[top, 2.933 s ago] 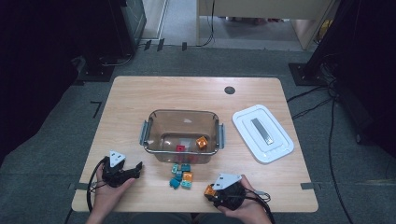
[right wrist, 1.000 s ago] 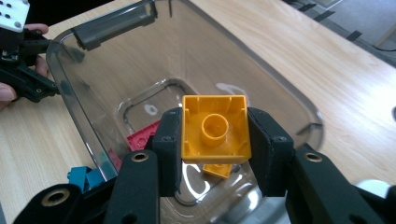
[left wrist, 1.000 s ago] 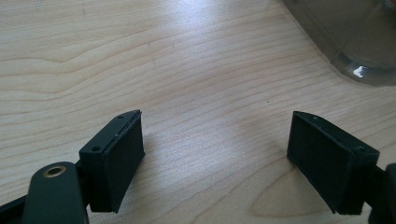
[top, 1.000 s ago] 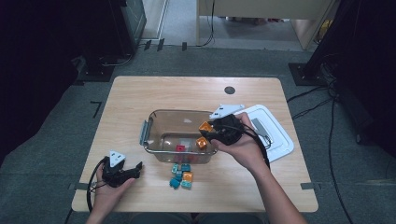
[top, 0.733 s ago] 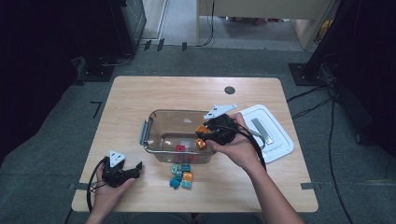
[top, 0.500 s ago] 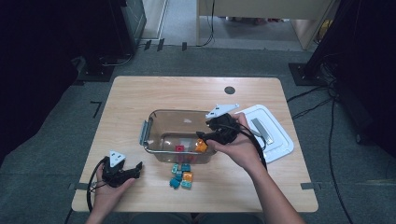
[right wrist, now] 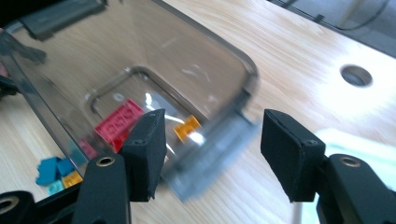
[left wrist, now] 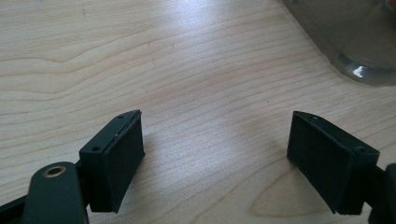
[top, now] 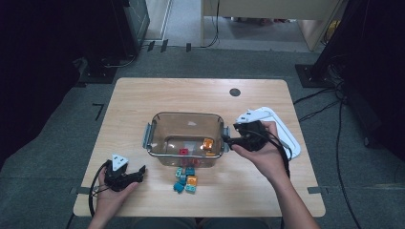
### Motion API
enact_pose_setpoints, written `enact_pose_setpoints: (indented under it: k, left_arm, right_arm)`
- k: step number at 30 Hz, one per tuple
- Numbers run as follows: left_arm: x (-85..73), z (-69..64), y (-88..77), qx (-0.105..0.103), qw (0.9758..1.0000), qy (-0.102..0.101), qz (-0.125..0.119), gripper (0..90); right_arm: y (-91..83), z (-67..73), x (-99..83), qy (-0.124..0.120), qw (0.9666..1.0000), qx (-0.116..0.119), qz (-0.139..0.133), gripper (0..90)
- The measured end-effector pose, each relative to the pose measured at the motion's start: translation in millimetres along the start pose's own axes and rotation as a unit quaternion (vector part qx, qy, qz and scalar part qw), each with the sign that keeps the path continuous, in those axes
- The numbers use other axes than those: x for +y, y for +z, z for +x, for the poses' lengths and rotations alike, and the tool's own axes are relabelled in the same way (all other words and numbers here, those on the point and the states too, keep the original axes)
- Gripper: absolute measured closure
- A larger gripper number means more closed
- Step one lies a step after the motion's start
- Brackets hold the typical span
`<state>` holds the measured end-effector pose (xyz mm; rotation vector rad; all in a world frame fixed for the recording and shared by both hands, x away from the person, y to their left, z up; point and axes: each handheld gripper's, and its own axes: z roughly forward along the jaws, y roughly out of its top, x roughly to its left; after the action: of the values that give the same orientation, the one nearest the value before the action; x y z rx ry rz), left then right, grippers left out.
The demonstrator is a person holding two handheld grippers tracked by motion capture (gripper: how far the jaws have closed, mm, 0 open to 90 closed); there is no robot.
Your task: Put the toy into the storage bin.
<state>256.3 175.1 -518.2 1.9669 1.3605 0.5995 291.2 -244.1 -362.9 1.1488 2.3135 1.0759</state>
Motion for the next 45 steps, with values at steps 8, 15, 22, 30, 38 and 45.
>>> enact_pose_setpoints:
  k: [8, 15, 22, 30, 38, 45]
  left_arm:
    - [-3.2, -1.7, -5.9, 0.005, 1.0000, -0.004, -0.007, 31.8]
    - [-6.3, -22.9, -13.4, -0.048, 0.9987, 0.015, -0.007, 55.2]
    - [-3.8, -59.0, -11.1, -0.126, 0.9910, 0.045, 0.002, 76.3]
    - [7.2, -92.0, -0.9, -0.128, 0.9902, 0.055, 0.001, 84.8]
    - [10.1, -102.2, 5.5, -0.133, 0.9890, 0.063, 0.002, 86.6]
    - [11.6, -109.8, 7.2, -0.138, 0.9885, 0.061, 0.001, 84.0]
  right_arm:
    - [-11.4, 0.3, -50.9, 0.032, 0.9992, -0.026, 0.003, 39.9]
    - [4.3, 22.2, -99.4, 0.060, 0.9980, -0.017, 0.007, 42.7]
    - [40.0, 58.7, -121.6, 0.061, 0.9980, 0.017, 0.010, 52.5]
    - [76.5, 92.0, -106.3, 0.022, 0.9964, 0.082, -0.008, 73.4]
    - [102.3, 106.5, -103.6, 0.005, 0.9960, 0.087, -0.020, 79.9]
    - [106.9, 117.4, -102.2, -0.021, 0.9944, 0.086, -0.057, 70.6]
